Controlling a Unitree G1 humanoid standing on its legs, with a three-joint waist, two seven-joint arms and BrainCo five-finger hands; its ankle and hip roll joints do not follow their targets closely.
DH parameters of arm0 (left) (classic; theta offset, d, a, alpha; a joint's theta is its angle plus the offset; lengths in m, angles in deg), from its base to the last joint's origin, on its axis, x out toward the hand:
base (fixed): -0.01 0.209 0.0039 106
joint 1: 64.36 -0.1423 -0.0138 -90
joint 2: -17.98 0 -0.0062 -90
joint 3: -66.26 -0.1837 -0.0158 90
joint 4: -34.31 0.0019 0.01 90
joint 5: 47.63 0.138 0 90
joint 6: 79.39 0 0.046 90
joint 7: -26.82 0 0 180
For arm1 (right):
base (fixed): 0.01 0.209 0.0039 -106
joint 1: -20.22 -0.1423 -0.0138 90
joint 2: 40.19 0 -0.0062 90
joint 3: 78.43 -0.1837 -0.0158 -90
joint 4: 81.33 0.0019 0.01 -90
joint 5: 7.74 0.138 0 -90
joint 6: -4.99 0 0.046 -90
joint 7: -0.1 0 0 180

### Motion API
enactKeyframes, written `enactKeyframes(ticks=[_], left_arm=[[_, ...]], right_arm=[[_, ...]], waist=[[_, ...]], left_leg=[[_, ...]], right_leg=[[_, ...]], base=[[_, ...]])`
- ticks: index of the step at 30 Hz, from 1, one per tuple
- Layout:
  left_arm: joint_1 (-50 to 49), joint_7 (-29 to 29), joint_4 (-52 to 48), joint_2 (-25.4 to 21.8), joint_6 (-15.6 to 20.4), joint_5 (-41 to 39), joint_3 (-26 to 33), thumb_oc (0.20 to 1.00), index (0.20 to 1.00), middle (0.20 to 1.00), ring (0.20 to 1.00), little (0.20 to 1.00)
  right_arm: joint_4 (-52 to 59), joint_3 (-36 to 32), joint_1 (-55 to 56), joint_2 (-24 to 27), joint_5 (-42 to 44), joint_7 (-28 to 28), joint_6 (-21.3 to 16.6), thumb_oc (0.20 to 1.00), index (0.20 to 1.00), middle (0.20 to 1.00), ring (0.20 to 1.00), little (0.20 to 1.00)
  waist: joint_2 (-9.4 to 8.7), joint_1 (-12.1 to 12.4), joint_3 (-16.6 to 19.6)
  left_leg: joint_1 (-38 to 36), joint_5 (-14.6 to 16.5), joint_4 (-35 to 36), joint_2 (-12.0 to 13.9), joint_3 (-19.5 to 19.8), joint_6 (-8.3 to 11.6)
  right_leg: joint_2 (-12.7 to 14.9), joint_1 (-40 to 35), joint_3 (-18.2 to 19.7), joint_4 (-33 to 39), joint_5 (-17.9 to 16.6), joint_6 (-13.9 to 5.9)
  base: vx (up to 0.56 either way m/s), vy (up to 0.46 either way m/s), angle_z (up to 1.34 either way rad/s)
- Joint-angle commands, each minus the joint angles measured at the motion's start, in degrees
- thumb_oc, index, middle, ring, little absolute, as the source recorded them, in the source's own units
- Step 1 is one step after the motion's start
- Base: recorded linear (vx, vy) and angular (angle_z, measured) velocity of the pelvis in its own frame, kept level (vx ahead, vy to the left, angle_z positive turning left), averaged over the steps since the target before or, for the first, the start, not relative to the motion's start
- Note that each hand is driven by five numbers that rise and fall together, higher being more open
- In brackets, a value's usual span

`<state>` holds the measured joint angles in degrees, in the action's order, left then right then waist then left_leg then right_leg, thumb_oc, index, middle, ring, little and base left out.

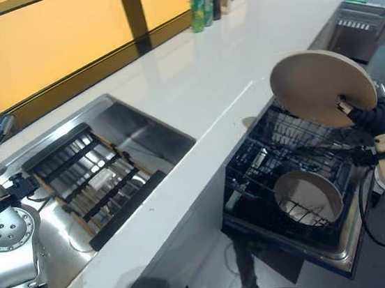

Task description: Pick up plates and place into dishwasher.

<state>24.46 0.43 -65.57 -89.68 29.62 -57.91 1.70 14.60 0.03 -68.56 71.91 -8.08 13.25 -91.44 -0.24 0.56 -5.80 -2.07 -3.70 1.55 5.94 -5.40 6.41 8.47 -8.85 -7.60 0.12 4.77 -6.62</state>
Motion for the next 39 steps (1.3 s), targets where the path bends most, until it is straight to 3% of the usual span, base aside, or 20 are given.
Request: enactKeyframes(ticks=[1,5,10,13,15,17,18,19,21,24,29,35,39], left_arm=[[-0.2,0.3,1.0,-0.9,0.8,-1.5,3.8,1.000,1.000,1.000,1.000,1.000],[0.9,1.4,2.6,-1.8,1.4,-1.7,3.2,1.000,1.000,1.000,1.000,1.000],[1.6,1.3,4.0,-2.9,1.6,-2.3,2.6,1.000,1.000,1.000,1.000,1.000],[4.0,-0.2,5.8,-3.6,1.3,-2.2,0.8,1.000,1.000,1.000,1.000,1.000],[7.4,-3.6,7.3,-4.1,1.9,-2.0,-1.9,1.000,1.000,1.000,1.000,1.000],[10.7,-6.7,9.2,-5.0,2.8,-1.2,-4.1,1.000,1.000,1.000,1.000,1.000],[11.2,-7.7,9.2,-5.3,2.5,-0.8,-4.9,1.000,1.000,1.000,1.000,1.000],[11.5,-8.2,8.8,-5.3,1.8,-0.2,-5.3,1.000,1.000,1.000,1.000,1.000],[9.7,-7.7,7.6,-4.6,0.5,0.1,-4.6,1.000,1.000,1.000,1.000,1.000],[8.3,-8.2,6.8,-4.7,0.6,-0.8,-4.2,1.000,1.000,1.000,1.000,1.000],[10.0,-9.9,7.6,-3.7,0.9,-2.1,-7.6,1.000,1.000,1.000,1.000,1.000],[11.4,-13.4,6.9,-2.7,0.2,-2.3,-11.1,1.000,1.000,1.000,1.000,1.000],[11.8,-14.9,7.1,-2.7,0.1,-2.8,-12.2,1.000,1.000,1.000,1.000,1.000]], right_arm=[[1.2,-5.1,-1.0,0.7,0.6,1.6,-2.9,0.200,0.200,0.200,0.200,0.200],[-2.5,-4.0,-1.3,0.7,-3.2,5.7,-2.5,0.200,0.200,0.200,0.200,0.200],[-5.7,-3.0,-1.0,0.5,-4.3,8.3,-2.5,0.200,0.200,0.200,0.200,0.200],[-8.8,-1.8,-1.9,0.9,-5.1,10.3,-3.5,0.200,0.200,0.200,0.200,0.200],[-10.6,-0.2,-4.2,1.4,-6.4,13.5,-4.1,0.200,0.200,0.200,0.200,0.200],[-11.4,1.8,-7.7,1.8,-7.2,15.7,-3.2,0.200,0.200,0.200,0.200,0.200],[-11.4,2.3,-8.6,1.7,-7.5,15.9,-2.6,0.200,0.200,0.200,0.200,0.200],[-11.6,2.5,-9.1,1.7,-7.5,15.8,-2.3,0.200,0.200,0.200,0.200,0.200],[-12.2,1.2,-8.0,2.1,-6.9,14.4,-2.8,0.200,0.200,0.200,0.200,0.200],[-13.2,0.2,-7.7,4.2,-7.5,14.6,-2.5,0.200,0.200,0.200,0.200,0.200],[-15.6,2.1,-12.7,9.5,-10.1,18.0,0.3,0.200,0.200,0.200,0.200,0.200],[-20.9,4.7,-20.2,16.8,-15.7,22.4,1.8,0.200,0.200,0.200,0.200,0.200],[-23.2,6.7,-24.3,20.0,-13.7,23.2,1.4,0.200,0.200,0.200,0.200,0.200]], waist=[[-0.02,-0.1,0.8],[0.33,0.5,-1.4],[0.89,0.0,-4.5],[0.55,-0.5,-6.3],[0.52,-1.9,-8.8],[0.44,-4.1,-11.7],[0.73,-5.1,-12.9],[0.85,-5.5,-13.6],[0.46,-5.2,-13.6],[1.17,-5.3,-14.4],[4.36,-5.9,-16.4],[7.32,-6.1,-17.9],[8.57,-6.0,-18.5]], left_leg=[[2.8,5.5,-7.8,1.0,-0.4,-1.01],[5.7,6.9,-11.7,-0.5,0.4,-3.19],[7.8,7.7,-14.2,-2.7,1.4,-5.73],[9.8,8.1,-16.1,-3.8,3.7,-4.53],[11.9,8.9,-17.4,-4.2,5.1,-3.22],[12.7,10.3,-18.1,-3.1,5.2,-2.29],[12.7,10.6,-18.6,-2.2,5.4,-2.52],[13.0,11.1,-19.5,-1.3,5.4,-2.69],[13.9,11.2,-21.4,0.2,6.0,-2.03],[15.1,9.7,-21.5,2.7,7.6,-0.42],[16.6,6.1,-18.5,4.8,8.3,0.85],[18.3,3.7,-16.6,5.3,8.7,1.59],[19.4,2.2,-16.3,5.3,9.2,1.89]], right_leg=[[5.2,3.4,-1.1,-7.1,0.0,-2.61],[4.9,6.2,-0.4,-15.7,2.3,-1.89],[3.1,13.8,2.4,-30.6,0.5,-1.37],[4.7,16.0,4.4,-24.1,0.4,-0.41],[7.2,17.5,7.1,-17.0,-3.4,-1.34],[9.9,20.6,11.4,-11.3,-10.0,-3.28],[9.2,22.3,13.5,-12.0,-10.0,-3.45],[7.8,23.5,14.7,-13.7,-8.4,-3.64],[6.6,22.4,13.1,-14.0,-6.1,-3.80],[4.2,22.1,11.1,-14.1,-4.5,-2.37],[1.3,24.8,9.1,-15.9,-1.9,0.51],[-0.2,29.6,8.2,-20.4,0.7,2.63],[-1.1,32.3,8.1,-23.1,1.9,3.56]], base=[[0.11,0.068,-0.38],[0.04,0.071,-0.31],[0.02,0.036,-0.17],[0.00,-0.204,-0.07],[-0.21,-0.357,0.15],[-0.15,-0.389,0.31],[-0.02,-0.324,0.33],[0.05,-0.339,0.47],[0.09,-0.375,0.46],[0.00,-0.280,0.04],[-0.06,-0.072,0.15],[-0.04,0.041,0.10],[-0.02,0.041,0.02]])
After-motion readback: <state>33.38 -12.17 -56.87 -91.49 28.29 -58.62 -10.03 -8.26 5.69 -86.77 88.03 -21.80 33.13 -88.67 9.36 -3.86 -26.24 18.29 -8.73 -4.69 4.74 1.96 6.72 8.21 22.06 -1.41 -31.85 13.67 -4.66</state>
